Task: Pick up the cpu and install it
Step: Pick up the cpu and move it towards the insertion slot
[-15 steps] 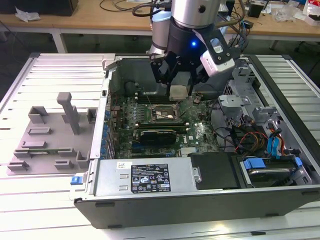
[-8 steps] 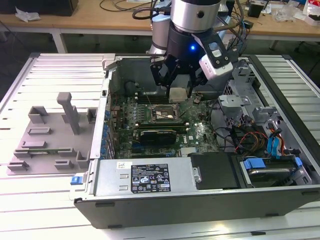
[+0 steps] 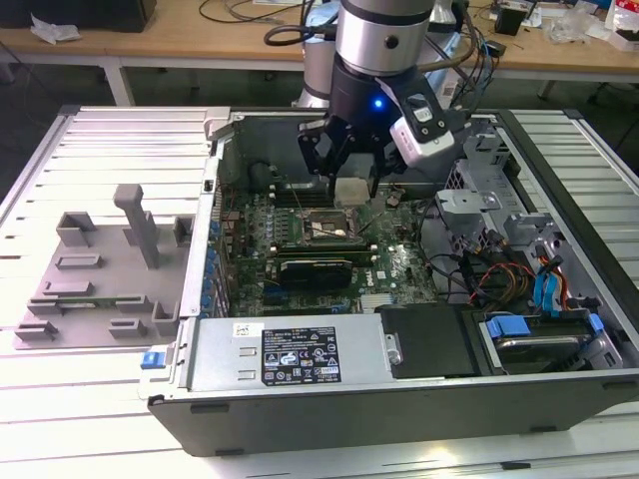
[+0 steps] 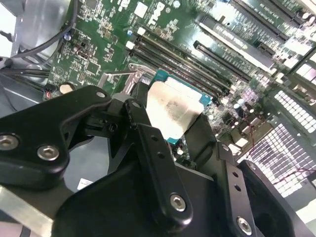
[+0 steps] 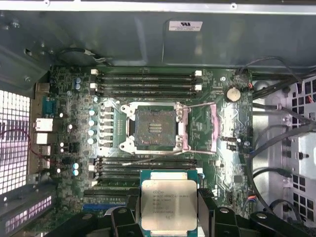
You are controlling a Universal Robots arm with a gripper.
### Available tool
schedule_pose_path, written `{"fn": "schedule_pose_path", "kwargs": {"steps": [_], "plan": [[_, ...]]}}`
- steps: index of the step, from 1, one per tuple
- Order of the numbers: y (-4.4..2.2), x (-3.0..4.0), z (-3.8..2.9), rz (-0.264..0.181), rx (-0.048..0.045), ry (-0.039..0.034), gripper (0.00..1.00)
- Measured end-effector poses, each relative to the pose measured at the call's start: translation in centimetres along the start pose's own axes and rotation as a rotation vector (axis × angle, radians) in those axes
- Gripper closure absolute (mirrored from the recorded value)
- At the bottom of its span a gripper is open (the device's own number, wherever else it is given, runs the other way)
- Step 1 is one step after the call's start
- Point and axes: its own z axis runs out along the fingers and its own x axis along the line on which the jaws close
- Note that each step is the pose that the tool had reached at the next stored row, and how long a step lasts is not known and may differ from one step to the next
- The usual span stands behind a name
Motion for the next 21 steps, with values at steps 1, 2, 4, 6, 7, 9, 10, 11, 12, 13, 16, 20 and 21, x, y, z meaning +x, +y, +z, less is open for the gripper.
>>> {"fn": "schedule_pose_path", "kwargs": {"steps": [1,2,4,6,7,9,10,11,12,13,16,20,21], "plan": [[0.20,0.05,0.07,0.000,0.0000,0.0000,0.45],[0.39,0.10,0.13,0.000,0.0001,0.0000,0.45],[1.29,0.37,0.39,0.000,0.0000,0.0000,0.45],[1.82,0.64,0.85,0.000,0.0002,0.0001,0.45],[1.97,0.80,1.25,0.000,0.0000,-0.0001,0.45],[2.33,1.23,1.79,0.000,0.0003,0.0000,0.45],[2.43,1.34,1.92,0.000,0.0002,0.0000,0.45],[2.54,1.43,2.05,0.000,0.0002,0.0000,0.45],[2.75,1.57,2.28,0.000,0.0002,-0.0001,0.45],[3.03,1.76,2.68,0.000,0.0003,0.0000,0.45],[3.61,2.11,3.23,0.000,0.0002,-0.0001,0.45],[3.69,2.54,4.17,0.000,0.0002,-0.0008,0.45],[3.71,2.55,4.20,0.000,0.0003,-0.0008,0.45]]}}
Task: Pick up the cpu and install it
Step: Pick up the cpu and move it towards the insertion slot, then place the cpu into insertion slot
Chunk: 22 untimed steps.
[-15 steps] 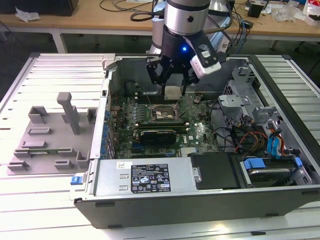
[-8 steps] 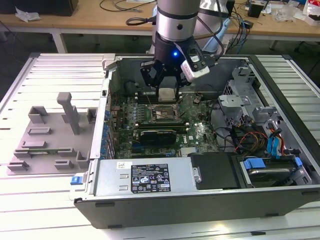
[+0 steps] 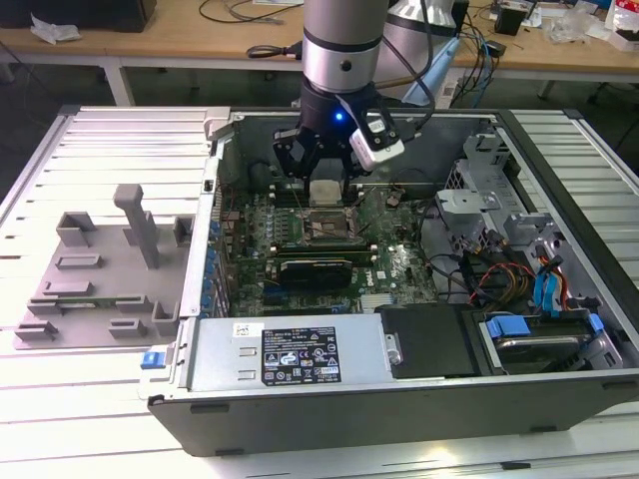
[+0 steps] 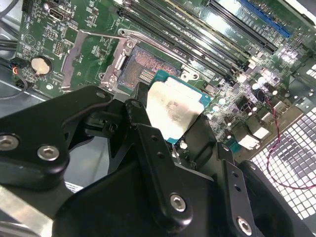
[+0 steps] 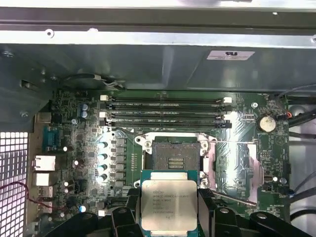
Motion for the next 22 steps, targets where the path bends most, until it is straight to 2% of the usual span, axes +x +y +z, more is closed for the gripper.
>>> {"fn": "schedule_pose_path", "kwargs": {"steps": [17,18,22], "plan": [[0.00,0.00,0.05,0.000,-0.0001,0.0000,0.45],[0.00,0.00,0.06,0.020,-0.0002,-0.0012,0.45],[0.00,0.00,0.16,0.193,-0.0008,-0.0124,0.45]]}}
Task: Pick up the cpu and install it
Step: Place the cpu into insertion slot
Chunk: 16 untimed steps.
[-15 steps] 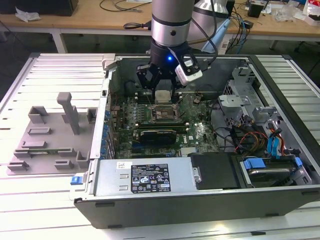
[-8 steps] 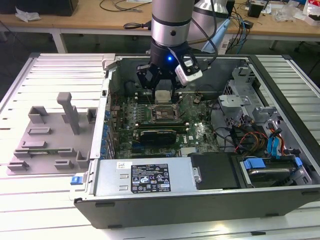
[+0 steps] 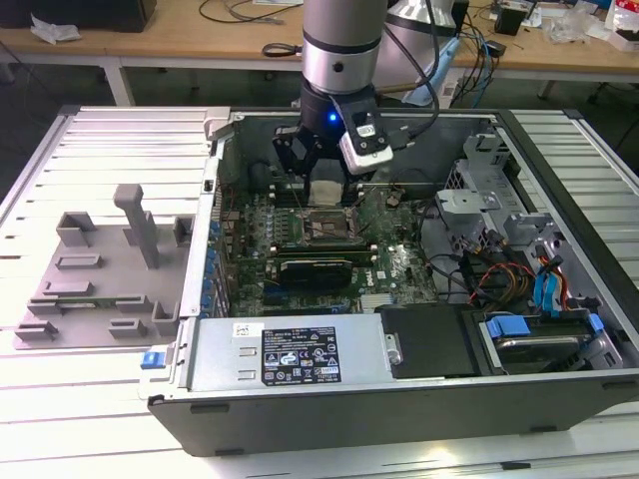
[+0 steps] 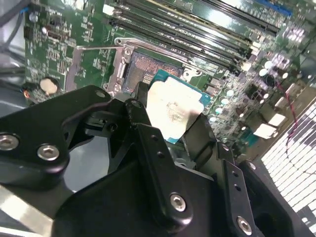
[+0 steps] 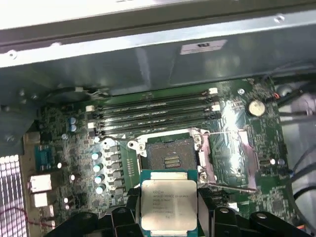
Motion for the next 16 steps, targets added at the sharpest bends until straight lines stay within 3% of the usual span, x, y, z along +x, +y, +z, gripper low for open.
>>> {"fn": "schedule_pose_path", "kwargs": {"steps": [2,5,6,8,16], "plan": [[0.00,0.00,0.02,0.034,-0.0001,-0.0022,0.45],[0.00,0.00,0.07,0.137,-0.0005,-0.0088,0.45],[-0.01,0.00,0.09,0.190,-0.0007,-0.0122,0.45],[-0.01,0.00,0.11,0.245,-0.0010,-0.0157,0.45],[-0.01,0.00,0.16,0.412,-0.0017,-0.0265,0.45]]}}
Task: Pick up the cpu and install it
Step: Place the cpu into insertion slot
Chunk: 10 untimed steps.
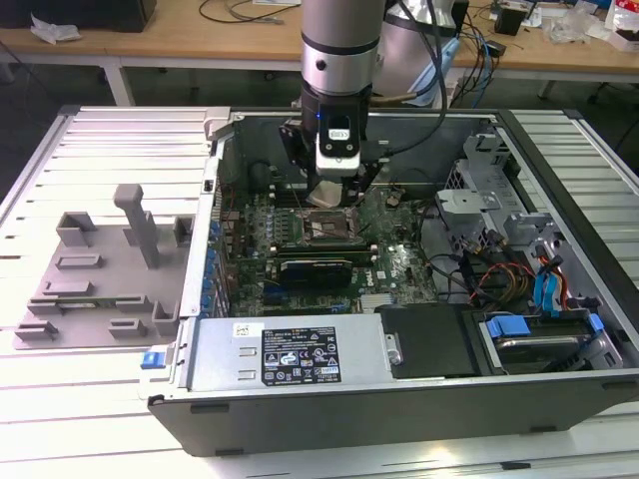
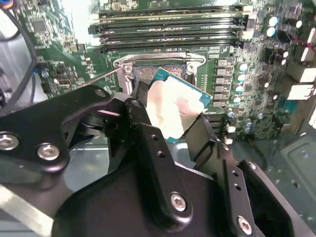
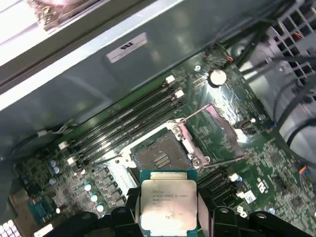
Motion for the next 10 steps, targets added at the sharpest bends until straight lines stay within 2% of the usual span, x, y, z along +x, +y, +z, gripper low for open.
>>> {"fn": "schedule_pose_path", "kwargs": {"steps": [3,6,8,10], "plan": [[0.00,0.00,0.02,0.110,-0.0004,-0.0071,0.45],[0.00,0.00,0.04,0.167,-0.0007,-0.0107,0.45],[0.00,0.00,0.04,0.239,-0.0009,-0.0153,0.45],[-0.01,0.00,0.04,0.249,-0.0008,-0.0159,0.45]]}}
